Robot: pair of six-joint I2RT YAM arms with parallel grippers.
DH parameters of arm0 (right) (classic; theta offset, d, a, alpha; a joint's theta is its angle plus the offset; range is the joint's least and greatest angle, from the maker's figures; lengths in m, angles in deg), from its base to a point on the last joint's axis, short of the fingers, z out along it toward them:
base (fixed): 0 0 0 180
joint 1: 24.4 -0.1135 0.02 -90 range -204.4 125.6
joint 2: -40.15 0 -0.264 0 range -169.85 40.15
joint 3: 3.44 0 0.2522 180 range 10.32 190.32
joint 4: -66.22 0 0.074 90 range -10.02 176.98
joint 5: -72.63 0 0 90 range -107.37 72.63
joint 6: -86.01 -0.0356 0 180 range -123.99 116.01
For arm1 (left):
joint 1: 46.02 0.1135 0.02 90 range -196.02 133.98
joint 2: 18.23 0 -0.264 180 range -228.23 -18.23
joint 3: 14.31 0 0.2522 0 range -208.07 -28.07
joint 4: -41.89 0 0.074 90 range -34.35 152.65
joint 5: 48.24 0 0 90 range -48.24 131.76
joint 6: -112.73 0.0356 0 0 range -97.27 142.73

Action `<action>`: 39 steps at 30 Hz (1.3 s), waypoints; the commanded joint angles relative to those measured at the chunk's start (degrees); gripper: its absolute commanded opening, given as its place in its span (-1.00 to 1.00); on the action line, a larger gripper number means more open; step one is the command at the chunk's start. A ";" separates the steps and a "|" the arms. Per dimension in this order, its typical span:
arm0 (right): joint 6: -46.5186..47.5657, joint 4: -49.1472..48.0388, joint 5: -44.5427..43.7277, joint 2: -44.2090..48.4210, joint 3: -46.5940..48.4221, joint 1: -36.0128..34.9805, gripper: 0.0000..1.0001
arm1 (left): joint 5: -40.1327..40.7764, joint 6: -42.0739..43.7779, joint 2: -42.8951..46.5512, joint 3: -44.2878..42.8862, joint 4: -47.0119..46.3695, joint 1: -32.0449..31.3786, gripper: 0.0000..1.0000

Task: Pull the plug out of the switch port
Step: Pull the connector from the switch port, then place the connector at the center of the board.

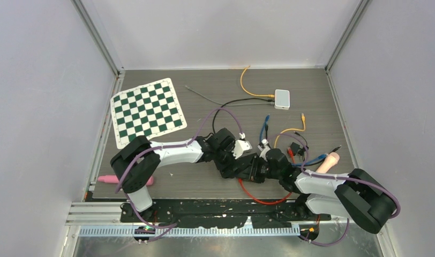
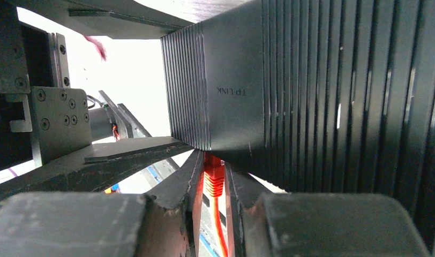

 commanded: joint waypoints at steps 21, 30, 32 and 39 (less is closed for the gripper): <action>14.40 29.87 -0.44 26.47 13.89 -0.96 -0.90 | 2.70 -3.11 2.27 5.28 -5.96 1.28 0.99; 26.23 45.54 -4.57 34.00 28.32 -0.66 -0.90 | 11.26 -9.20 13.26 8.63 -13.75 1.95 0.99; 27.82 47.76 -6.66 34.53 31.20 -0.66 -0.90 | 13.43 -10.13 15.85 9.74 -14.45 2.43 0.99; 25.90 54.77 -19.54 35.15 39.40 -0.54 -0.90 | 18.86 -12.75 22.56 13.58 -16.76 3.88 0.99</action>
